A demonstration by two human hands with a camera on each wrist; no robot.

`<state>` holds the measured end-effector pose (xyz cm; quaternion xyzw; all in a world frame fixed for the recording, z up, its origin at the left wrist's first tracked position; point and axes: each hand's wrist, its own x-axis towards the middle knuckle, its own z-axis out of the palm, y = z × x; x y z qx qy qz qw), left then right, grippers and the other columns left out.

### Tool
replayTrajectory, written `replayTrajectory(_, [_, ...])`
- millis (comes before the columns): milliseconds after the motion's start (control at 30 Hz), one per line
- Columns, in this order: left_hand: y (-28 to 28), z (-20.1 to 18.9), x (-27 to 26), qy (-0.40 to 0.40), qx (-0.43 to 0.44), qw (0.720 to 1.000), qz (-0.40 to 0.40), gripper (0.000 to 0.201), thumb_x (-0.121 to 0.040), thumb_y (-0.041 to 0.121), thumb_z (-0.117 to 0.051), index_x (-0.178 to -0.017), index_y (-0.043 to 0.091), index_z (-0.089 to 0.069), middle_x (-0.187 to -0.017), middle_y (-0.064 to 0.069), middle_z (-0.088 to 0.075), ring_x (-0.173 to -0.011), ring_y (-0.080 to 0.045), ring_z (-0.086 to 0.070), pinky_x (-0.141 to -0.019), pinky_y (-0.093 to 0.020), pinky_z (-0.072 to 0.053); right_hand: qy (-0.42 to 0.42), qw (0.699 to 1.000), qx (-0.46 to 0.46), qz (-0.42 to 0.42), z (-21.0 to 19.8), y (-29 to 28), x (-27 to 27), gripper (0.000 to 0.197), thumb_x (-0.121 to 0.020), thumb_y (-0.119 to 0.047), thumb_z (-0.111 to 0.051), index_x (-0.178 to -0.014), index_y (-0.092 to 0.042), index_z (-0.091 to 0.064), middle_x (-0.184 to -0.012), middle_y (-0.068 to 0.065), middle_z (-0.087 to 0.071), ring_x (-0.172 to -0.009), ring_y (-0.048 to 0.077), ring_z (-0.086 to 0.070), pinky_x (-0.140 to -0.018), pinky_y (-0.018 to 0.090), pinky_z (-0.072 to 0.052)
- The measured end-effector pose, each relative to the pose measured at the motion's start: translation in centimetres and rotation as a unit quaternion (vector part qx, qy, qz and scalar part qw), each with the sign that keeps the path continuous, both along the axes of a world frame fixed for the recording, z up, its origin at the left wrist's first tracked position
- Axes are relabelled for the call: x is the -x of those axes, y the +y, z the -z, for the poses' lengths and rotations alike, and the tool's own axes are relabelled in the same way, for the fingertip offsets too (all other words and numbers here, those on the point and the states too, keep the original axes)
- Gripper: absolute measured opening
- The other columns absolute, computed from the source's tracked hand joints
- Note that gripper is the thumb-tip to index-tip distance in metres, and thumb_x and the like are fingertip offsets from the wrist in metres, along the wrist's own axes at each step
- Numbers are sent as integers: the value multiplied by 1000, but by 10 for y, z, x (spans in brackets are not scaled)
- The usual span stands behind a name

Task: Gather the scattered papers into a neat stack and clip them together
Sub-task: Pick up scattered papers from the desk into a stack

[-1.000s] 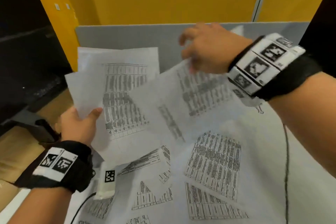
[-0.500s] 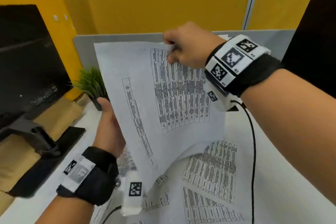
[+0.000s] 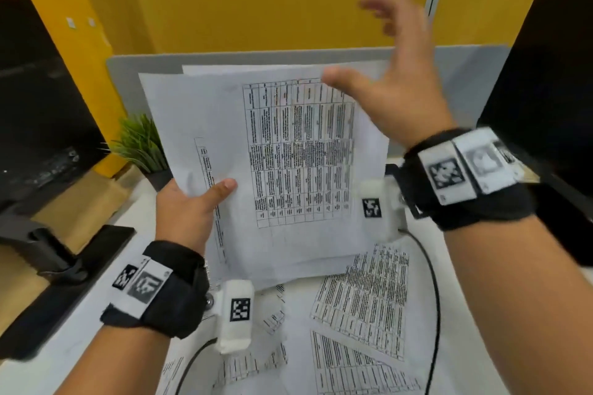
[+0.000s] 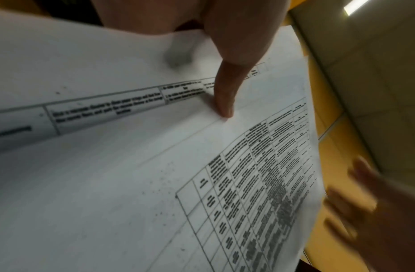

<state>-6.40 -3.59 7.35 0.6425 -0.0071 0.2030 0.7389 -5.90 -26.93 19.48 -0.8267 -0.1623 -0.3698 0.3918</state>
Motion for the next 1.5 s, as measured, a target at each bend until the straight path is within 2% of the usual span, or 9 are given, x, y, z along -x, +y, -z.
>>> replayTrajectory(133, [8, 7, -5, 0, -12, 1000, 16, 66, -70, 5, -77, -130, 11, -52, -124, -5, -63, -113, -21, -61, -101, -48, -44, 263, 889, -344, -152, 84, -32, -9, 131, -41, -48, -91, -145, -33, -12, -148, 8, -36, -133, 22, -41, -106, 42, -38])
replayTrajectory(200, [6, 11, -8, 7, -22, 999, 32, 68, -66, 12, -78, -129, 14, -53, -125, -4, -63, -115, -22, -60, -102, -49, -43, 311, 861, -362, -174, 114, -35, -9, 106, -54, -25, -89, -140, -21, -28, -127, 1, -58, -114, 17, -59, -86, 29, -54])
replayTrajectory(333, [-7, 17, -10, 3, -20, 999, 28, 53, -74, 8, -75, -124, 13, -57, -116, 0, -67, -108, -15, -64, -98, -42, -48, 274, 872, -371, -162, 128, -28, -4, 31, -77, -8, -72, -102, -23, -61, -97, -2, -72, -93, 18, -69, -76, 27, -58])
replayTrajectory(633, [-52, 32, -12, -41, -52, 997, 28, 33, -92, 14, -55, -120, 25, -43, -113, 24, -53, -95, 25, -51, -79, 2, -38, 128, 930, -339, -67, 141, -5, 3, 45, -81, -10, -71, -110, -36, -49, -106, -16, -62, -95, -9, -61, -78, 8, -47])
replayTrajectory(900, [-48, 60, -15, 7, -66, 998, 18, 41, -88, 18, -61, -126, 19, -47, -117, 7, -61, -94, 14, -57, -77, -3, -45, 195, 908, -371, -5, 180, -7, 9, 54, -85, -4, -63, -131, -21, -41, -121, -1, -60, -102, -2, -58, -91, 26, -51])
replayTrajectory(1000, [-49, 55, -20, -29, -70, 997, -1, 44, -88, 10, -60, -129, 12, -43, -125, -2, -57, -100, 14, -56, -85, -5, -44, 177, 916, -361, -13, 175, -7, 5, 48, -85, -6, -65, -126, -19, -44, -115, -1, -62, -97, 0, -60, -77, 11, -51])
replayTrajectory(1200, [-47, 43, -28, -44, -28, 999, 14, 65, -85, 24, -64, -137, 17, -27, -134, 2, -48, -119, 0, -49, -96, -14, -44, 142, 917, -368, -59, 162, -8, 3, 51, -78, -18, -59, -124, -21, -40, -117, -7, -59, -102, 0, -60, -82, 17, -51])
replayTrajectory(1367, [-50, 39, -30, -41, -76, 996, 24, 40, -94, 20, -52, -132, 11, -43, -125, 2, -56, -104, 16, -53, -93, -9, -42, 145, 920, -363, -29, 157, -6, -1, 35, -86, -8, -53, -117, -20, -42, -108, -11, -59, -100, 3, -59, -84, 22, -47])
replayTrajectory(1500, [-50, 31, -32, -60, -37, 997, -6, 39, -89, 25, -59, -118, 31, -35, -123, 4, -52, -112, -4, -54, -96, -20, -44, 101, 933, -346, -16, 150, -3, -1, 36, -90, -2, -52, -107, -31, -39, -109, -11, -58, -99, -1, -59, -77, 15, -48])
